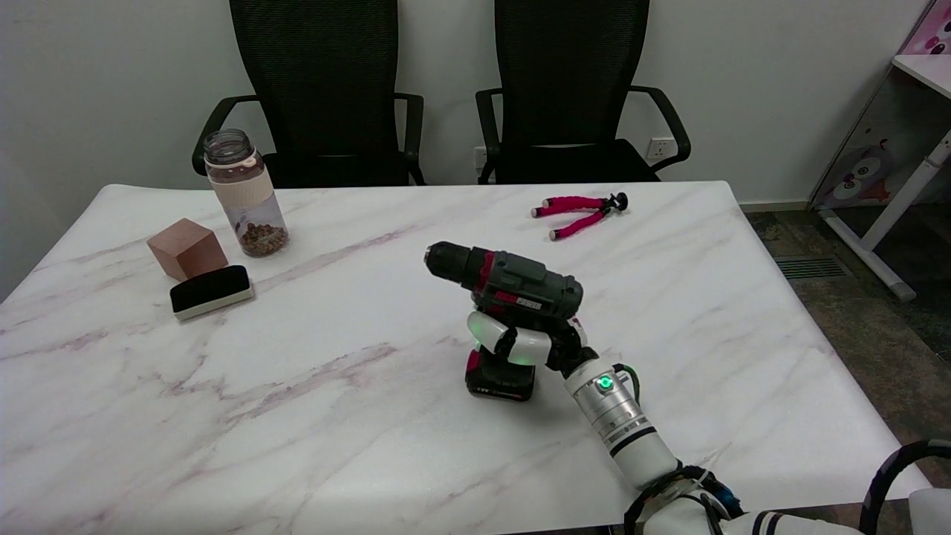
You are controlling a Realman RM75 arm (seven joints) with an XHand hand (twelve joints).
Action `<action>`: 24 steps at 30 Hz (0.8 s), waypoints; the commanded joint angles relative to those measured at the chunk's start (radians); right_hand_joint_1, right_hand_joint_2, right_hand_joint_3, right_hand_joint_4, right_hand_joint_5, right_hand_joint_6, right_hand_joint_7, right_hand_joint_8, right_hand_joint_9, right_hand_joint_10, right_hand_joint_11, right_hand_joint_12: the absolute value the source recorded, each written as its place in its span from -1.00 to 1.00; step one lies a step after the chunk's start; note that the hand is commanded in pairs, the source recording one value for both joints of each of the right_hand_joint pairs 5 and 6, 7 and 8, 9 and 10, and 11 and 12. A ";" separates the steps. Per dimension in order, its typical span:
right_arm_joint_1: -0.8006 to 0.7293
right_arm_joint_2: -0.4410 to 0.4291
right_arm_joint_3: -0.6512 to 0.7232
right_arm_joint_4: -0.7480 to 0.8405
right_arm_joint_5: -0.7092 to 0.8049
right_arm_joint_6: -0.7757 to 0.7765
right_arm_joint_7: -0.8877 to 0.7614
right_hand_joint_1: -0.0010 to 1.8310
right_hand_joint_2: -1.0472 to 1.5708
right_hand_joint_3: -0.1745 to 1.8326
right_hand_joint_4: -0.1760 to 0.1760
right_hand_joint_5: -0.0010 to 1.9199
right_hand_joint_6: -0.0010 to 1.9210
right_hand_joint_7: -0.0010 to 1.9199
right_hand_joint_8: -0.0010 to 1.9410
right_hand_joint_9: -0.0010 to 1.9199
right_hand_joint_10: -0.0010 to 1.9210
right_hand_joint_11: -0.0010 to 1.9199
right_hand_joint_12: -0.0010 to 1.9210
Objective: Pick up the power screwdriver.
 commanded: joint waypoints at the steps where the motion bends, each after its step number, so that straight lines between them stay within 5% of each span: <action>1: 0.064 0.006 0.002 0.018 0.008 -0.047 0.006 0.07 0.56 0.15 1.00 0.90 0.90 0.90 0.88 1.00 1.00 0.93 0.93; 18: 0.167 0.012 -0.002 0.000 0.004 -0.106 0.006 0.02 0.51 0.03 1.00 1.00 1.00 1.00 0.98 1.00 1.00 1.00 1.00; 24: 0.193 0.015 -0.002 0.000 0.007 -0.127 0.008 -0.02 0.29 0.13 1.00 1.00 1.00 1.00 0.98 1.00 1.00 1.00 1.00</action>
